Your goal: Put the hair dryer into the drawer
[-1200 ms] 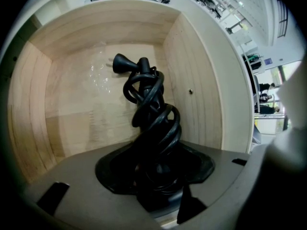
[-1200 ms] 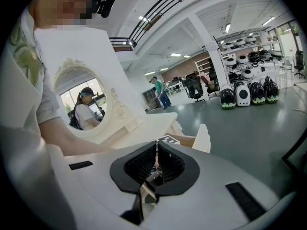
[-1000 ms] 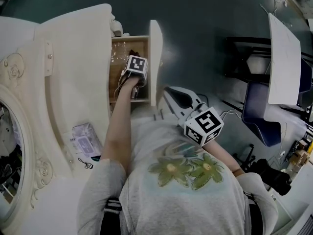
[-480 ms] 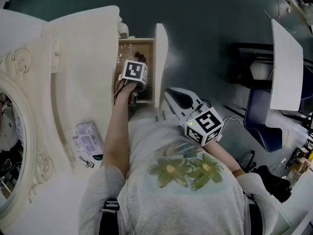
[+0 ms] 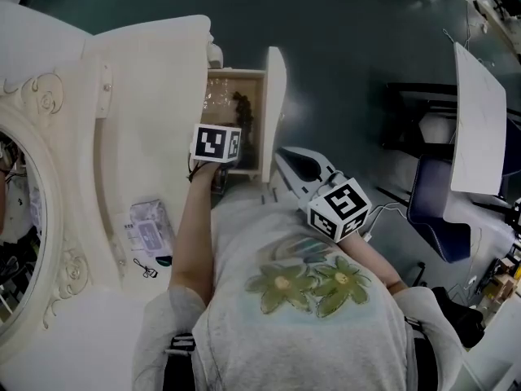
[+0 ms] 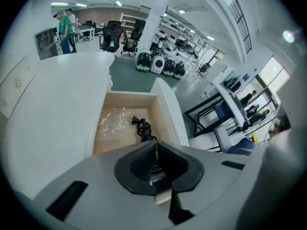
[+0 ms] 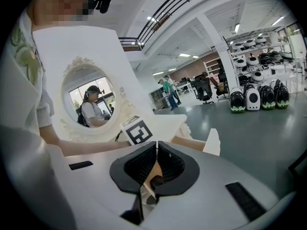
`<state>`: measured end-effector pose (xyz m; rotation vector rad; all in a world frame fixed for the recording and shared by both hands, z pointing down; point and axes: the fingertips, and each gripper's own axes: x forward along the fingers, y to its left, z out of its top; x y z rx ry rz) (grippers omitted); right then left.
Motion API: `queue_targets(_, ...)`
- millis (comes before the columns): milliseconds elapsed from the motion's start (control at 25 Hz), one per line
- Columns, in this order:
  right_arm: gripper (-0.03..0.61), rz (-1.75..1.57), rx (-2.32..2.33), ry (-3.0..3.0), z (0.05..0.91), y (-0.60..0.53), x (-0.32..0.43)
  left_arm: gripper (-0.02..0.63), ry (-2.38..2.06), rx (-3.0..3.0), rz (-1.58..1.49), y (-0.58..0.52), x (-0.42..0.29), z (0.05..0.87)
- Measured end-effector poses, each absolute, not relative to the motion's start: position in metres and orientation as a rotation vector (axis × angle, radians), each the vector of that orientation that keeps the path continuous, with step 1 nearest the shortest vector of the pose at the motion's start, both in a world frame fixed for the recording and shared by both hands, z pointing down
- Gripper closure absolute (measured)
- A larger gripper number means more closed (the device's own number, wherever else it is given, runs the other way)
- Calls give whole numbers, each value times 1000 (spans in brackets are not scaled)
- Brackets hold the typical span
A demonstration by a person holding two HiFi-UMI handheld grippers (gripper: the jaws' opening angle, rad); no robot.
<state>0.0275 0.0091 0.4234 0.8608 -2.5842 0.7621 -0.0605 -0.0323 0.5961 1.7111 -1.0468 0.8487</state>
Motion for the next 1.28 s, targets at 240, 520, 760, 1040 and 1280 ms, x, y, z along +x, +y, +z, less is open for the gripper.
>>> queue_targets(240, 554, 715, 853, -2596, 419, 8, 24, 604, -1064, 1823, 624, -21, -48, 545)
queue_targets(520, 555, 661, 819, -2625, 411, 11, 17, 604, -1137, 1878, 553, -5, -40, 508)
queue_targets(760, 555, 643, 771, -2624, 411, 16, 11, 604, -1166, 1885, 527, 2, -43, 495)
queue_targets(1040, 555, 617, 747, -2625, 410, 21, 5, 604, -1170, 1889, 495, 8, -45, 485)
queue_targets(1280, 555, 596, 749, -2629, 409, 25, 5, 604, -1173, 1891, 493, 12, -45, 483)
